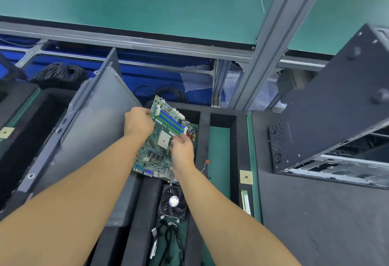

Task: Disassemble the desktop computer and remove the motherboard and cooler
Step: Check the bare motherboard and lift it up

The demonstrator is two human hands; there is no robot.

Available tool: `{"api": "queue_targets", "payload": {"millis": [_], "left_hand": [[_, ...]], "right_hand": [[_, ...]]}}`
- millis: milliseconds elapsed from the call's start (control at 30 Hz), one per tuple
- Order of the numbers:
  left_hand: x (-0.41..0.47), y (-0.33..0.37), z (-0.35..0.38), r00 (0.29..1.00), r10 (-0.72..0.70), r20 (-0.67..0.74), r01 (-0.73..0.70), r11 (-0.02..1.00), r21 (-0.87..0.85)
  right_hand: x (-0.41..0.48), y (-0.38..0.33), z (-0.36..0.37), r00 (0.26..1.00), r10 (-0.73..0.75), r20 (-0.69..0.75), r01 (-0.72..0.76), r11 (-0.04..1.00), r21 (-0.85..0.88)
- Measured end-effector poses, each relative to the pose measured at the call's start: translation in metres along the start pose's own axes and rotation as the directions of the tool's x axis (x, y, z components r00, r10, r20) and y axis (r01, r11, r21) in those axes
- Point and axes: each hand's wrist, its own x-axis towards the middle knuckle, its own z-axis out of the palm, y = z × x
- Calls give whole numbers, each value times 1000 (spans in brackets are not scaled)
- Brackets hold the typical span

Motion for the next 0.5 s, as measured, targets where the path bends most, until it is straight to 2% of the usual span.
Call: {"api": "queue_targets", "payload": {"millis": [200,367,433,500], "left_hand": [[-3,-3,2,1000,-17,4,17,997,-73],[-2,-5,3,997,-71,-10,69,987,-145],[-2,-4,4,997,-79,-12,76,985,-155],[-2,-3,5,996,-84,-10,81,983,-164]], "right_hand": [[-17,9,9,996,-93,9,92,992,88],[-12,12,4,997,-61,-50,72,965,251],[-9,11,0,992,-52,-117,77,973,217],[-6,13,-2,981,-68,-180,84,993,80]]}}
